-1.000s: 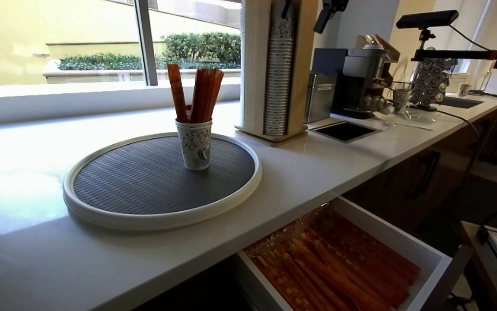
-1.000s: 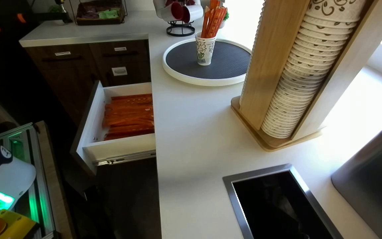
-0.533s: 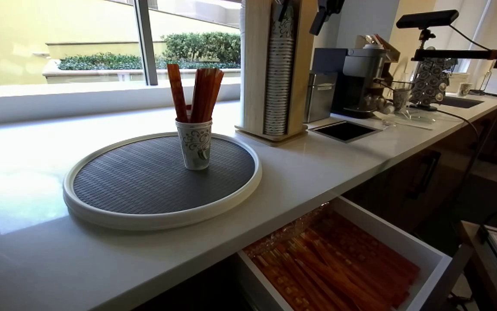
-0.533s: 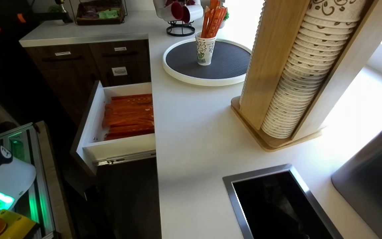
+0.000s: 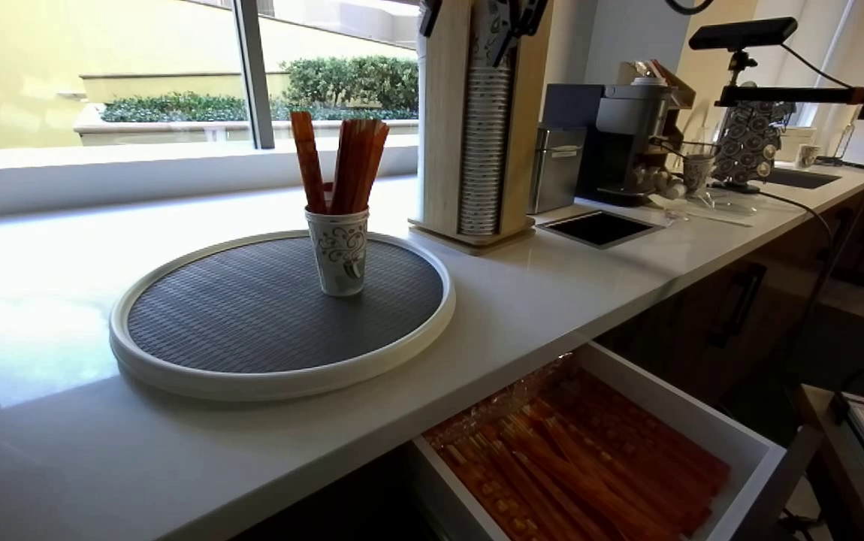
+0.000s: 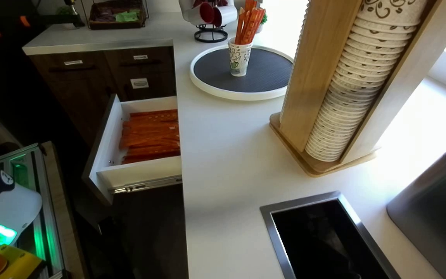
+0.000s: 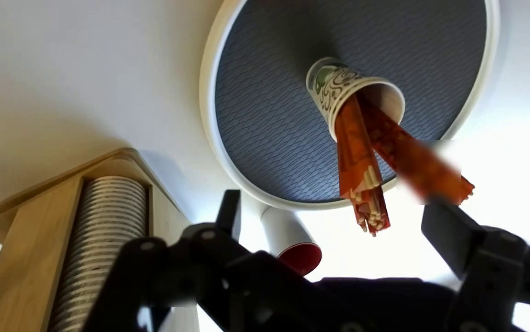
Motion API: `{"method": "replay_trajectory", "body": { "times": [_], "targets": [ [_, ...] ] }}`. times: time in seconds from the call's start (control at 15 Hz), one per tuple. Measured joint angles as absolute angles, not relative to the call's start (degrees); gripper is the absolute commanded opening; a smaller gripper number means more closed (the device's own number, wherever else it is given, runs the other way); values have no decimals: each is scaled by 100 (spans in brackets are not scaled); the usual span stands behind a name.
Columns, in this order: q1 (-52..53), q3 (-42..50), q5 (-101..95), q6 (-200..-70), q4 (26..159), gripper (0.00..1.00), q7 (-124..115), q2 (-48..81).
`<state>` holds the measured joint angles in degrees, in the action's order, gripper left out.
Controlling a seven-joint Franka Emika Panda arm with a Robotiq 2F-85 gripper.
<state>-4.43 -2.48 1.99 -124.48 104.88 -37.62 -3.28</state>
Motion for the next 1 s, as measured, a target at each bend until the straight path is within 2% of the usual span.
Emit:
{"method": "replay_trajectory", "body": {
  "times": [0.53,1.0],
  "targets": [
    [-251,-172,841,-11918,8966,100,-5248,1169],
    [-221,-74,946,-11842,8701,100,-5455,1393]
  ]
}}
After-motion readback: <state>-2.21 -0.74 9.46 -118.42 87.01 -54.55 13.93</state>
